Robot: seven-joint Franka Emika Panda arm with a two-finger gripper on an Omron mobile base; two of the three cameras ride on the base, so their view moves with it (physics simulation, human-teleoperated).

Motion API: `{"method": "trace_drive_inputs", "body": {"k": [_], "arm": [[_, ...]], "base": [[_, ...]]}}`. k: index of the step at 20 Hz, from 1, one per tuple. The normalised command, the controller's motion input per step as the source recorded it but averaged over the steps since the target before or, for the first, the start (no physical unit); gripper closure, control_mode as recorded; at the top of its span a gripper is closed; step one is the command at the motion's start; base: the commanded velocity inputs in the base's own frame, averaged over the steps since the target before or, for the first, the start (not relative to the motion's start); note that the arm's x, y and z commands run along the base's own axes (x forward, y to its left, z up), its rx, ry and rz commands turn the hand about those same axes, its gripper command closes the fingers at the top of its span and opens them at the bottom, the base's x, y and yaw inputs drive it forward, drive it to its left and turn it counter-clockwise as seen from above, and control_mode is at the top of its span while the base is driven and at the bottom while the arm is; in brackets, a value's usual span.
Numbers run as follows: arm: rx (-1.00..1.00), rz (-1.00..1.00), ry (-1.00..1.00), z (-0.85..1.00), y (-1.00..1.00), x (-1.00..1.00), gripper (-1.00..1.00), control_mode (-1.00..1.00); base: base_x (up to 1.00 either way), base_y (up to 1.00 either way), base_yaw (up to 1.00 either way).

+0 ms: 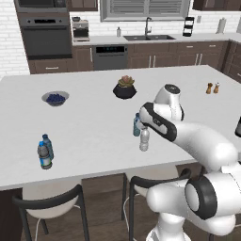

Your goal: Move the plastic bottles in the middle to the plastics group, and the glass bottles in the middle to the glass group.

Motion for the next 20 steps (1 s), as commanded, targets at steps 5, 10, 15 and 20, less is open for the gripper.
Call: {"method": "trace_drive_inputs", "body": {"k": [5, 10, 15, 20], "arm": [[0.0, -0.04, 0.0, -0.3, 0.03, 0.26, -1.0, -1.0], [0.0, -0.02, 0.0, -0.4, 0.0, 0.3, -1.0, -1.0], [0.0, 0.0, 0.0, -0.35, 0.0, 0.2, -1.0, -1.0], [0.0, 0.0, 0.0, -0.05, 0.0, 0.05, -1.0, -1.0]], "base": [[0.0, 0.0, 0.0], [0.0, 0.0, 0.0], [0.0, 0.0, 0.0], [0.0, 0.0, 0.0]]}}
